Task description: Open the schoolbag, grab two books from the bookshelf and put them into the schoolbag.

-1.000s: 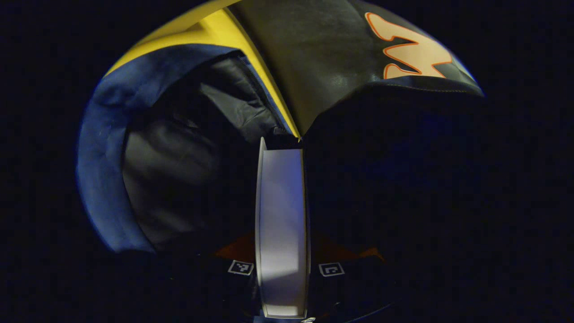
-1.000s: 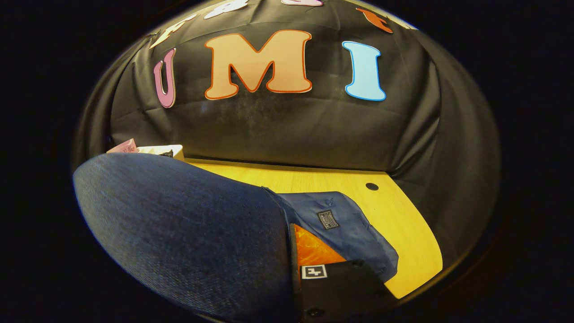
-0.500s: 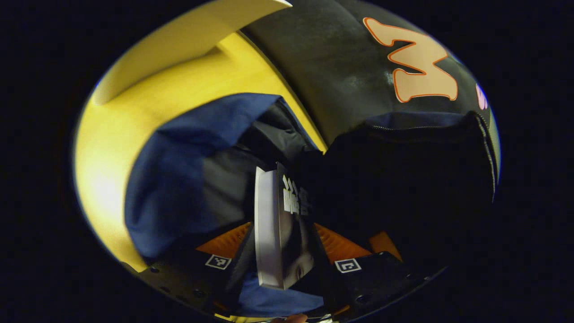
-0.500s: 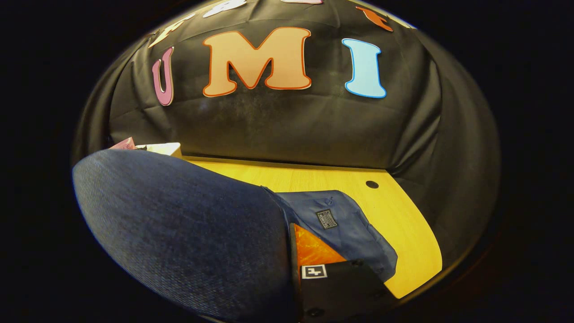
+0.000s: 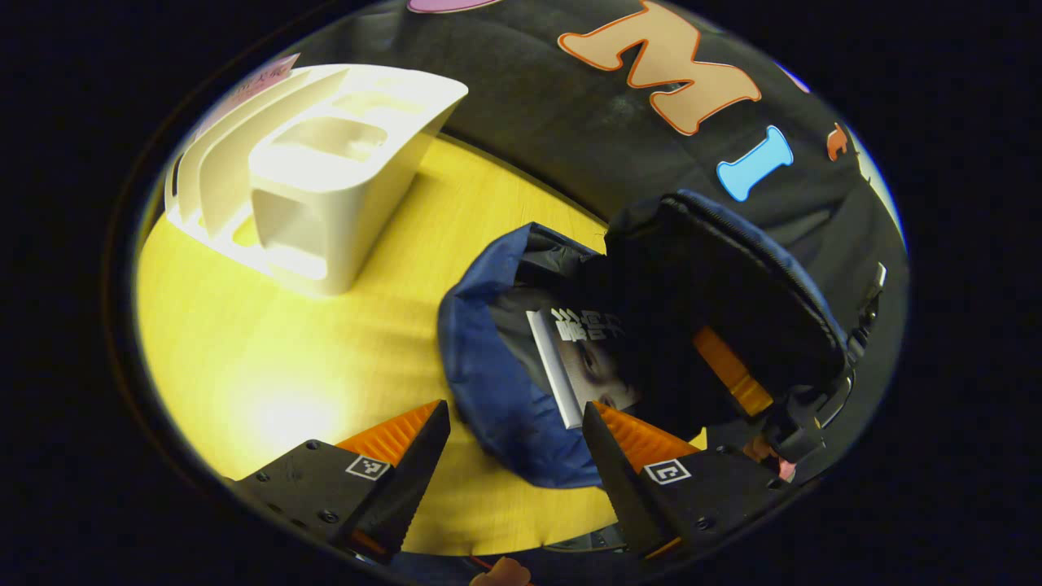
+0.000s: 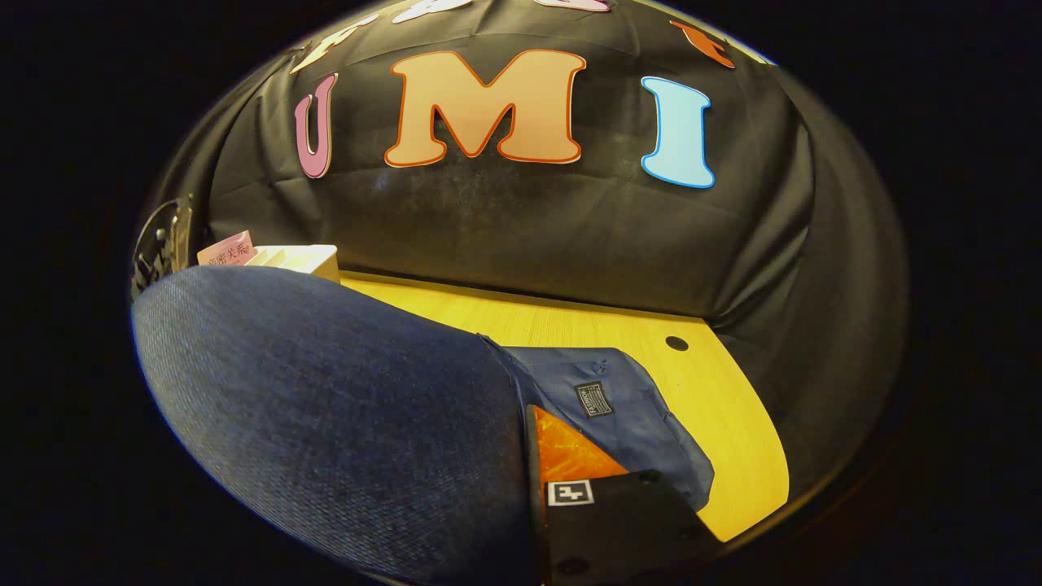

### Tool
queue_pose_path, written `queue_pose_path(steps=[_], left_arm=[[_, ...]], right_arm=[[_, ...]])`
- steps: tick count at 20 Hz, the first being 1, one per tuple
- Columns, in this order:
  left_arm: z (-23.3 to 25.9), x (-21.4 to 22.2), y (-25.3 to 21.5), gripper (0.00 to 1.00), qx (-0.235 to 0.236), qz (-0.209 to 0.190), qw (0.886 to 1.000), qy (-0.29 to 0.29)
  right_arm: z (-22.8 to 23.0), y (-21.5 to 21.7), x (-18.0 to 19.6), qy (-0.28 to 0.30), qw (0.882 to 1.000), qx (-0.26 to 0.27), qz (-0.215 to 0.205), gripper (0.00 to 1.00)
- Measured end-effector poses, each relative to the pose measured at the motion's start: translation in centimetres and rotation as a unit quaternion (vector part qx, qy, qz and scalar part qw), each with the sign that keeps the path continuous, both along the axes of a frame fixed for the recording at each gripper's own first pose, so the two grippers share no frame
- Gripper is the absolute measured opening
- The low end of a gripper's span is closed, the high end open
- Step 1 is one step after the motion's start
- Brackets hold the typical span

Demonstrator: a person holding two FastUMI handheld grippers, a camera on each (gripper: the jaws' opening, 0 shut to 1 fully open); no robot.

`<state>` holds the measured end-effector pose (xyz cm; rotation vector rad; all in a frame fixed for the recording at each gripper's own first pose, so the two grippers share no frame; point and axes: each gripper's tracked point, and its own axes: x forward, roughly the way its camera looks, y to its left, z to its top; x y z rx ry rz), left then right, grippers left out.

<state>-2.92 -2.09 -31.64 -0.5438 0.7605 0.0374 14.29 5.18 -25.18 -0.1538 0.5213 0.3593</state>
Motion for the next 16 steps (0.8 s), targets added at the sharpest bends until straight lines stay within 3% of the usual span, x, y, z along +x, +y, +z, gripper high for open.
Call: queue_pose_path(steps=[6,12,16], left_arm=[[8.4,-3.0,8.6,0.96,0.042,0.002,0.999,-0.009],[18.1,-3.1,22.7,0.96,0.1,0.066,0.992,-0.036],[21.7,-3.1,31.6,0.96,0.12,0.093,0.988,-0.034]], right_arm=[[-0.2,0.3,0.0,-0.004,1.0,-0.013,-0.022,0.1],[-0.4,0.9,-0.1,0.004,0.999,-0.023,-0.049,0.1],[-1.0,1.1,-0.1,0.013,0.997,-0.021,-0.069,0.1]])
